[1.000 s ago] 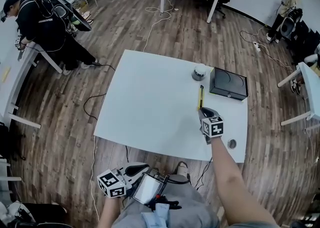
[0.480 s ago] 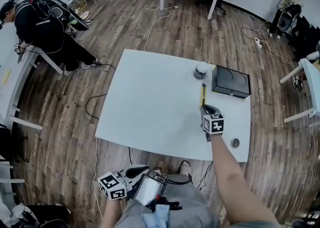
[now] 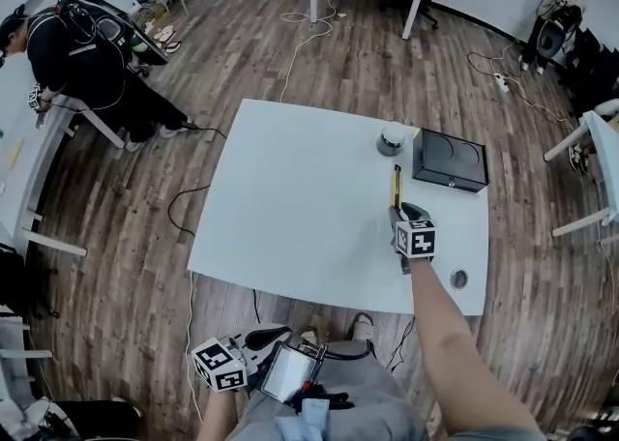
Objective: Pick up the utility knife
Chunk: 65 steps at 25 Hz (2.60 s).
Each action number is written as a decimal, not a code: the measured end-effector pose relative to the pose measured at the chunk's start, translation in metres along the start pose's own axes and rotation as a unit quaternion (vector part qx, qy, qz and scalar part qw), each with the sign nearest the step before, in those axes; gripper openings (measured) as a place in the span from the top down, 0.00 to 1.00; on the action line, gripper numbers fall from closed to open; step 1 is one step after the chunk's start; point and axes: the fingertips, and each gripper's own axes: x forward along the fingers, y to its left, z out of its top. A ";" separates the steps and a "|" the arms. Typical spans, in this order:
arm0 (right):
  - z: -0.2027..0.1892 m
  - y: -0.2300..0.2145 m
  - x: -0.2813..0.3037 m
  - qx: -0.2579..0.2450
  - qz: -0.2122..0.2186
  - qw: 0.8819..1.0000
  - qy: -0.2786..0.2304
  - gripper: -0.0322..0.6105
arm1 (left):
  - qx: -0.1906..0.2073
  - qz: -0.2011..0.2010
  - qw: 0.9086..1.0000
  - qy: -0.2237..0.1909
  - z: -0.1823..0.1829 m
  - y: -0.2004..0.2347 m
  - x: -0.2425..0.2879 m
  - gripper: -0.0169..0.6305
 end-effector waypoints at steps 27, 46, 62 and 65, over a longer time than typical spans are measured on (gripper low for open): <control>0.007 -0.034 0.044 0.061 -0.065 0.995 0.035 0.63 | -0.017 0.011 1.000 0.019 -0.015 0.013 -0.011 0.95; -0.010 -0.042 0.053 0.073 -0.085 0.992 0.058 0.63 | -0.050 -0.006 0.999 0.017 -0.025 0.009 -0.002 0.95; -0.015 -0.033 0.049 0.003 -0.010 0.997 0.076 0.73 | -0.043 -0.007 0.999 0.012 -0.016 0.008 0.003 0.95; -0.021 -0.027 0.044 -0.030 0.014 0.996 0.081 0.73 | -0.039 -0.012 0.999 0.014 -0.018 0.006 0.006 0.95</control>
